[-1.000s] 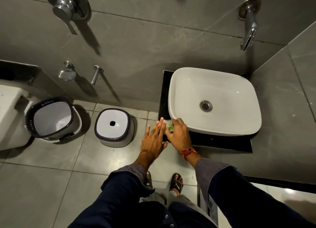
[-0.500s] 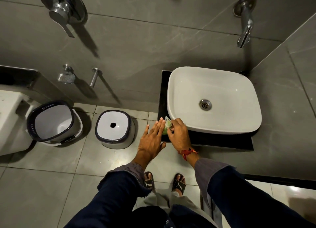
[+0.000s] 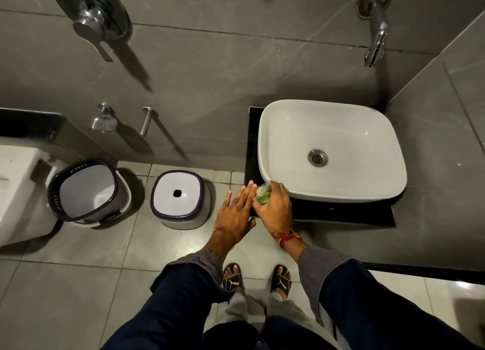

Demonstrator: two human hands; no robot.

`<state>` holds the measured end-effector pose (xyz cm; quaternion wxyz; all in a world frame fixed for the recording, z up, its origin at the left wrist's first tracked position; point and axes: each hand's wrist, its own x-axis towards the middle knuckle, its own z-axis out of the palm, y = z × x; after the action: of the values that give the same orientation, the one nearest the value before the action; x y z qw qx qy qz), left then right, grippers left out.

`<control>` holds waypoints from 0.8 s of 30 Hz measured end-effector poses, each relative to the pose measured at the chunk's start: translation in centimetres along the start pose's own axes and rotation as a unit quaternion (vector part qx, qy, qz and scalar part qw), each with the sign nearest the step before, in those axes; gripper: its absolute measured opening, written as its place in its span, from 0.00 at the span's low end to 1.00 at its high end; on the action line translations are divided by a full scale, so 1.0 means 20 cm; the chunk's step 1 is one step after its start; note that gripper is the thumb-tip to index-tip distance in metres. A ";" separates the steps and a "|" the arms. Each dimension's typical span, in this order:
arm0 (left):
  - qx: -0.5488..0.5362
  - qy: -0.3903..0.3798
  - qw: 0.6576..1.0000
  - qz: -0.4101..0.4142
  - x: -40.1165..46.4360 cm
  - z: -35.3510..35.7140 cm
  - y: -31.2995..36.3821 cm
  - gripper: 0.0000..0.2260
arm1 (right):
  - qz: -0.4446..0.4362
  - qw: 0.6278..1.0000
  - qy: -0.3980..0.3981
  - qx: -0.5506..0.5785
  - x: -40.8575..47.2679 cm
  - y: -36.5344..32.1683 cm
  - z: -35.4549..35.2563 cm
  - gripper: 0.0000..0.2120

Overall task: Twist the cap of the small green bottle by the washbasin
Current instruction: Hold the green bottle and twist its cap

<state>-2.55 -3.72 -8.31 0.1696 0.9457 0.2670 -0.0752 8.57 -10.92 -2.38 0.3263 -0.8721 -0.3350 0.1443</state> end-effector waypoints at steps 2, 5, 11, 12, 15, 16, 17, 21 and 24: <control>0.001 0.001 1.000 -0.001 0.00 0.00 0.00 0.43 | 0.009 0.999 0.007 0.036 -0.02 -0.01 0.00 0.30; 0.007 -0.004 1.000 0.000 0.00 0.00 0.00 0.43 | -0.026 0.999 -0.008 0.025 0.01 -0.01 0.00 0.27; 0.015 -0.006 1.000 -0.003 0.00 0.00 0.00 0.43 | -0.075 0.995 -0.045 -0.055 0.09 0.01 -0.03 0.09; 0.013 -0.010 1.000 -0.003 0.00 0.00 0.00 0.43 | -0.063 0.994 -0.046 -0.070 0.10 0.00 -0.03 0.10; 0.008 -0.011 1.000 -0.005 0.00 -0.01 0.01 0.42 | -0.046 0.991 -0.048 -0.119 0.10 -0.03 -0.03 0.15; 0.007 -0.011 1.000 -0.005 0.00 -0.01 0.01 0.42 | -0.051 0.990 -0.048 -0.120 0.09 -0.03 -0.03 0.16; 0.009 -0.011 1.000 -0.005 0.00 -0.01 0.01 0.42 | -0.063 0.990 -0.051 -0.116 0.08 -0.02 -0.03 0.16; 0.010 -0.008 1.000 -0.010 -0.01 -0.01 0.02 0.42 | -0.091 0.984 -0.082 -0.127 0.07 0.02 -0.03 0.12; 0.012 -0.010 1.000 -0.014 -0.01 -0.01 0.04 0.42 | -0.059 0.983 -0.079 -0.153 0.10 0.00 -0.03 0.16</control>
<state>-2.34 -4.34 -7.81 0.1597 0.9429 0.2779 -0.0902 10.33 -9.86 -1.97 0.1700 -0.8761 -0.4288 0.1403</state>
